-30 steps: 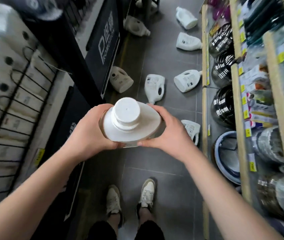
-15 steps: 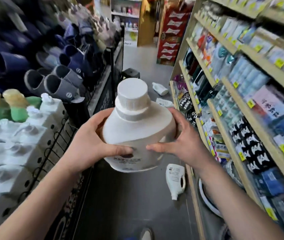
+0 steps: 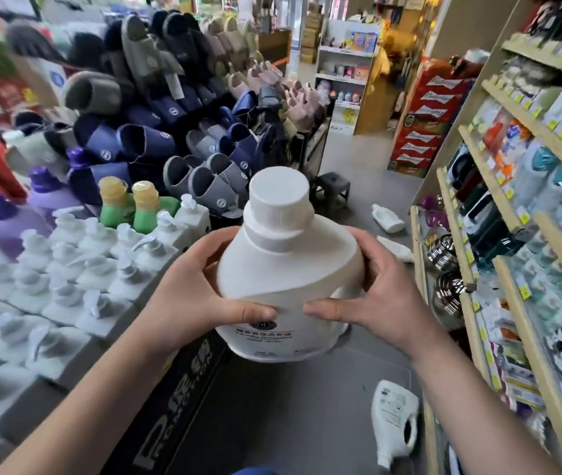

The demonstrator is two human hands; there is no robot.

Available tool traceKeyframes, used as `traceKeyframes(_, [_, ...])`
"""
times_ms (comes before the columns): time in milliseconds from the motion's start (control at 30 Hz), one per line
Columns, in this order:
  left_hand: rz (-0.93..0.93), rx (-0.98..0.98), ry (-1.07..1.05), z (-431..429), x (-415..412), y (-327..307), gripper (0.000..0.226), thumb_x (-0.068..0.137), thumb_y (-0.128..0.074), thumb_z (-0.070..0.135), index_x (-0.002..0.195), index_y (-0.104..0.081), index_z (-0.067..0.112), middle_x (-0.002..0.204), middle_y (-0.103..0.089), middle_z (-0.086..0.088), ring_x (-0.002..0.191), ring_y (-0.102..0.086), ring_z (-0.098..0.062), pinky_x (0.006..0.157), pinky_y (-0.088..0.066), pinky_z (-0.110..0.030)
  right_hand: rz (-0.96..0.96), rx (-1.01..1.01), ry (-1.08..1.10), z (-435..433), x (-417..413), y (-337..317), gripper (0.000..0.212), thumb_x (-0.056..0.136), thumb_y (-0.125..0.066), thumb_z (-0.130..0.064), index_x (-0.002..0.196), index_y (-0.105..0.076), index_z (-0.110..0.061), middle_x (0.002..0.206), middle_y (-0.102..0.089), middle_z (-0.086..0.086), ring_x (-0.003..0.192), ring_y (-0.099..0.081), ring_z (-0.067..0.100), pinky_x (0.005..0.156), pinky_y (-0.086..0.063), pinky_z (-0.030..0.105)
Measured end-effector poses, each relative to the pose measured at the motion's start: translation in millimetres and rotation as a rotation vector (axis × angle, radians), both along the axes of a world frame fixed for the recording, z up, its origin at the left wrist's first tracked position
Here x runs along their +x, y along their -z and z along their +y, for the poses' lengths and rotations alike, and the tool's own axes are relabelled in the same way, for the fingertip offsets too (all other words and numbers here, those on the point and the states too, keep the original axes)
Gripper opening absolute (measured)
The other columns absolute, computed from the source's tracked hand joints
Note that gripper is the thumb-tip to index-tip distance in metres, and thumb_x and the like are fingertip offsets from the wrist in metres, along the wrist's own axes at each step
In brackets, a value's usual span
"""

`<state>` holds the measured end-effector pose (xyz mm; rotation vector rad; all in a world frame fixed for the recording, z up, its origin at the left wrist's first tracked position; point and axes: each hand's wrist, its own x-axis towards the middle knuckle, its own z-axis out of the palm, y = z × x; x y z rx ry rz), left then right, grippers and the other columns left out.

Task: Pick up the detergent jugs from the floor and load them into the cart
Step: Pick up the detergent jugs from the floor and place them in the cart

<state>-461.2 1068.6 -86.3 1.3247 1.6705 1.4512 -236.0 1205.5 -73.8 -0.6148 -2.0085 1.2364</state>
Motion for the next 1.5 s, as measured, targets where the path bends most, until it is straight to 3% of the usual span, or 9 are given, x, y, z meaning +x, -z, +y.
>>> traceKeyframes(200, [0.056,-0.069,-0.275,-45.2,30.0,7.6,0.107,0.041,-0.108,0.036,0.137,-0.061,0.036,0.130,-0.073,0.012,0.124,-0.067,-0.009,0.110,-0.052,-0.042,-0.019,0.016,-0.263,8.9,-9.7,10.5,0.088,0.051,-0.103,-0.043,0.129,-0.063,-0.042,0.125,-0.071,-0.011,0.122,-0.065,0.013,0.105,-0.055,0.043])
traceKeyframes(333, [0.065,-0.150,-0.479,-80.4,62.8,17.1,0.109,0.040,-0.105,0.049,0.138,-0.059,0.045,0.135,-0.070,0.013,0.129,-0.065,-0.012,0.112,-0.050,-0.048,-0.061,-0.024,-0.476,5.2,-16.0,22.1,0.084,0.053,-0.102,-0.047,0.126,-0.062,-0.049,0.125,-0.071,-0.017,0.121,-0.064,0.007,0.101,-0.053,0.030])
traceKeyframes(500, [0.077,-0.203,-0.732,-133.1,119.4,22.6,0.101,0.039,-0.109,0.035,0.127,-0.061,0.052,0.125,-0.072,0.024,0.118,-0.067,0.002,0.096,-0.053,-0.016,-0.121,-0.087,-0.724,-19.7,-22.8,38.1,0.087,0.048,-0.102,-0.037,0.126,-0.064,-0.044,0.121,-0.072,-0.018,0.116,-0.067,0.003,0.097,-0.058,0.028])
traceKeyframes(667, [0.023,-0.194,-0.958,-200.9,172.4,26.1,0.104,0.040,-0.108,0.027,0.133,-0.063,0.037,0.121,-0.075,0.009,0.114,-0.071,-0.010,0.091,-0.058,-0.022,-0.123,-0.066,-0.969,-71.1,-31.9,37.3,0.086,0.050,-0.103,-0.029,0.126,-0.066,-0.041,0.118,-0.074,-0.015,0.112,-0.069,0.005,0.092,-0.058,0.025])
traceKeyframes(833, [0.009,-0.138,-1.192,-274.0,232.4,21.3,0.095,0.044,-0.106,0.021,0.128,-0.065,0.038,0.119,-0.076,0.005,0.114,-0.071,-0.014,0.089,-0.058,-0.022,-0.112,-0.033,-1.200,-146.3,-35.9,27.8,0.089,0.048,-0.106,-0.036,0.127,-0.065,-0.045,0.121,-0.074,-0.011,0.115,-0.069,0.011,0.097,-0.058,0.034])
traceKeyframes(1000, [-0.012,-0.055,-1.375,-359.8,291.3,20.6,0.097,0.048,-0.107,0.015,0.131,-0.064,0.040,0.124,-0.074,0.000,0.118,-0.070,-0.020,0.097,-0.058,-0.039,-0.092,0.007,-1.385,-244.3,-27.3,18.1,0.090,0.045,-0.106,-0.032,0.125,-0.066,-0.045,0.118,-0.075,-0.013,0.111,-0.070,0.007,0.090,-0.056,0.021])
traceKeyframes(1200, [-0.092,-0.002,-1.590,-477.7,378.9,23.4,0.100,0.043,-0.107,0.026,0.132,-0.064,0.043,0.129,-0.073,0.004,0.122,-0.069,-0.019,0.104,-0.056,-0.049,-0.107,0.017,-1.599,-389.8,11.7,17.3,0.086,0.047,-0.106,-0.031,0.123,-0.068,-0.042,0.117,-0.075,-0.008,0.111,-0.070,0.012,0.089,-0.055,0.022])
traceKeyframes(1333, [-0.141,-0.029,-1.684,-555.5,440.2,27.3,0.103,0.044,-0.109,0.020,0.132,-0.063,0.045,0.128,-0.074,0.010,0.120,-0.070,-0.013,0.098,-0.060,-0.041,-0.141,0.011,-1.696,-485.7,46.7,31.4,0.086,0.045,-0.101,-0.037,0.124,-0.068,-0.040,0.118,-0.074,-0.009,0.112,-0.069,0.011,0.092,-0.054,0.024])
traceKeyframes(1500, [-0.150,-0.073,-1.822,-634.7,505.3,28.6,0.099,0.042,-0.105,0.018,0.130,-0.064,0.040,0.123,-0.074,0.014,0.116,-0.070,-0.005,0.088,-0.058,-0.022,-0.139,0.002,-1.824,-590.4,88.2,41.9,0.089,0.044,-0.102,-0.038,0.125,-0.067,-0.042,0.124,-0.073,-0.007,0.118,-0.068,0.017,0.103,-0.056,0.049])
